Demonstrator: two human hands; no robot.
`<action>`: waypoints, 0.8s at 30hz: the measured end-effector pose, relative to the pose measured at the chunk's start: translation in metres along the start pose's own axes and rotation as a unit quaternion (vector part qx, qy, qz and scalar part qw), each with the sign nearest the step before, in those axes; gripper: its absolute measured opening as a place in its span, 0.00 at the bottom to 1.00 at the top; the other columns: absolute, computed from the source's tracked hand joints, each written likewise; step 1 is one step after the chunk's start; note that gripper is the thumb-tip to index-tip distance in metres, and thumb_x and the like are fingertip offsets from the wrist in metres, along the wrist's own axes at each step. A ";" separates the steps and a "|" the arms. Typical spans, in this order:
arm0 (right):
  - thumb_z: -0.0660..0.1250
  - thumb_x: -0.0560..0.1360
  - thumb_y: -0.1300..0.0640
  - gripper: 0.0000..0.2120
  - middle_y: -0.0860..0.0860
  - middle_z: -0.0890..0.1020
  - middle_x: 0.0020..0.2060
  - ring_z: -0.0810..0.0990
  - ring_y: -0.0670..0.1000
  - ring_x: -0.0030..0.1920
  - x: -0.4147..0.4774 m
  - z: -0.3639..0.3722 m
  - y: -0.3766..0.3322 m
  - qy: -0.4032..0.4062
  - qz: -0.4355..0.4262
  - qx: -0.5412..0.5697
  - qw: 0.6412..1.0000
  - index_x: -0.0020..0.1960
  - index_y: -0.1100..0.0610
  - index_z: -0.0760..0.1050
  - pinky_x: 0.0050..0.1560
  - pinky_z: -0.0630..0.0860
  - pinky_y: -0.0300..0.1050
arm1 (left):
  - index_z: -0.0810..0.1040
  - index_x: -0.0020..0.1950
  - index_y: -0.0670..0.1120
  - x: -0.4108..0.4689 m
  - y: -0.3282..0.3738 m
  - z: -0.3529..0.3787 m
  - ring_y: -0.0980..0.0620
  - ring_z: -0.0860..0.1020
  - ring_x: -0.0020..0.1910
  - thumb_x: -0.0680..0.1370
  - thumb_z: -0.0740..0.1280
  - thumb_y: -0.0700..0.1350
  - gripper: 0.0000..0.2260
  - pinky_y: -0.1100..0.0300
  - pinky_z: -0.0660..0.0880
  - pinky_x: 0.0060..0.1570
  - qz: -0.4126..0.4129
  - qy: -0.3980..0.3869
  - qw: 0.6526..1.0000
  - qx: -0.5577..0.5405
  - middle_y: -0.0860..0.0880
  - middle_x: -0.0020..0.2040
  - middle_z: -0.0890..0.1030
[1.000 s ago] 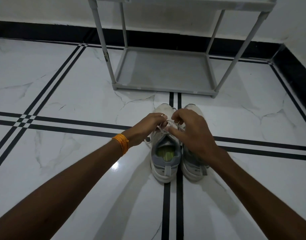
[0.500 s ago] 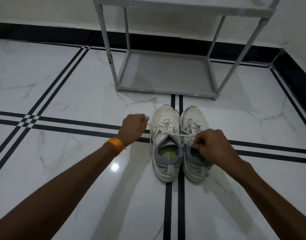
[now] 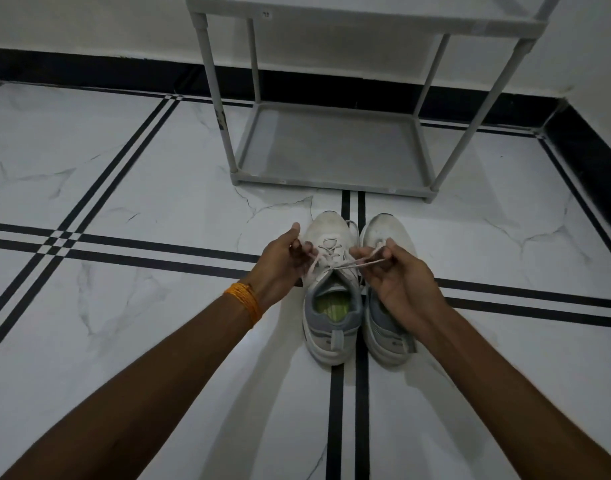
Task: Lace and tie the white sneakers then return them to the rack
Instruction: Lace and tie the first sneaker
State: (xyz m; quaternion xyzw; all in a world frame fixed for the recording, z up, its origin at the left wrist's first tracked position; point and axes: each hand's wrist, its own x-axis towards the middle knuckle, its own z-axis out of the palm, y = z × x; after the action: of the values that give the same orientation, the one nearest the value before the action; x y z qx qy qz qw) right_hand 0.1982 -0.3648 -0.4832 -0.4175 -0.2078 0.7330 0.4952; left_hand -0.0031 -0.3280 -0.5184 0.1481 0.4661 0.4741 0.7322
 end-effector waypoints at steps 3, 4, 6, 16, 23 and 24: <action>0.55 0.81 0.61 0.17 0.51 0.70 0.23 0.73 0.51 0.30 0.015 -0.002 0.011 0.082 -0.001 0.026 0.996 0.33 0.58 0.65 0.40 0.74 0.44 | 0.64 0.31 0.46 0.006 -0.003 0.003 0.53 0.70 0.27 0.82 0.61 0.51 0.21 0.59 0.72 0.36 -0.017 0.035 0.999 -0.029 0.51 0.22 0.68; 0.54 0.80 0.64 0.17 0.49 0.67 0.21 0.68 0.50 0.28 0.021 -0.002 0.014 0.105 -0.016 -0.007 0.994 0.32 0.57 0.63 0.35 0.70 0.43 | 0.64 0.32 0.46 0.007 -0.003 0.005 0.54 0.68 0.25 0.83 0.60 0.51 0.20 0.60 0.70 0.33 -0.019 0.046 0.999 -0.019 0.51 0.22 0.66; 0.53 0.78 0.65 0.17 0.47 0.64 0.18 0.63 0.49 0.27 0.031 0.001 0.019 0.143 -0.040 -0.108 0.983 0.31 0.56 0.61 0.30 0.64 0.43 | 0.65 0.35 0.46 0.009 -0.001 0.009 0.55 0.66 0.24 0.83 0.59 0.50 0.18 0.61 0.67 0.29 -0.017 0.062 0.998 0.006 0.52 0.22 0.65; 0.56 0.78 0.63 0.19 0.52 0.75 0.23 0.75 0.53 0.32 0.019 0.003 0.013 0.158 0.002 -0.195 0.968 0.29 0.59 0.70 0.39 0.72 0.47 | 0.72 0.39 0.44 0.003 -0.004 0.002 0.49 0.78 0.35 0.82 0.60 0.50 0.15 0.56 0.80 0.40 0.146 0.115 0.934 0.306 0.45 0.35 0.77; 0.64 0.78 0.52 0.14 0.56 0.74 0.60 0.77 0.50 0.47 -0.029 0.020 -0.008 0.205 -0.190 -0.609 0.742 0.60 0.59 0.74 0.44 0.71 0.42 | 0.65 0.74 0.50 0.002 -0.003 -0.023 0.46 0.68 0.70 0.79 0.62 0.50 0.23 0.47 0.68 0.68 0.390 0.002 0.666 0.636 0.46 0.72 0.70; 0.65 0.78 0.52 0.17 0.54 0.72 0.63 0.76 0.50 0.49 -0.031 0.028 -0.006 0.185 -0.221 -0.645 0.708 0.64 0.58 0.72 0.47 0.71 0.42 | 0.67 0.74 0.50 0.002 -0.005 -0.020 0.45 0.65 0.72 0.79 0.61 0.50 0.22 0.46 0.65 0.70 0.386 -0.043 0.629 0.674 0.45 0.73 0.69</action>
State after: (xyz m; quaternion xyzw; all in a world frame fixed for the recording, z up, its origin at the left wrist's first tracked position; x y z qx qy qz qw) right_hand 0.1835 -0.3867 -0.4502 -0.7046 -0.6203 0.1985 0.2818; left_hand -0.0168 -0.3337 -0.5333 0.7866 0.5237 0.2603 0.1980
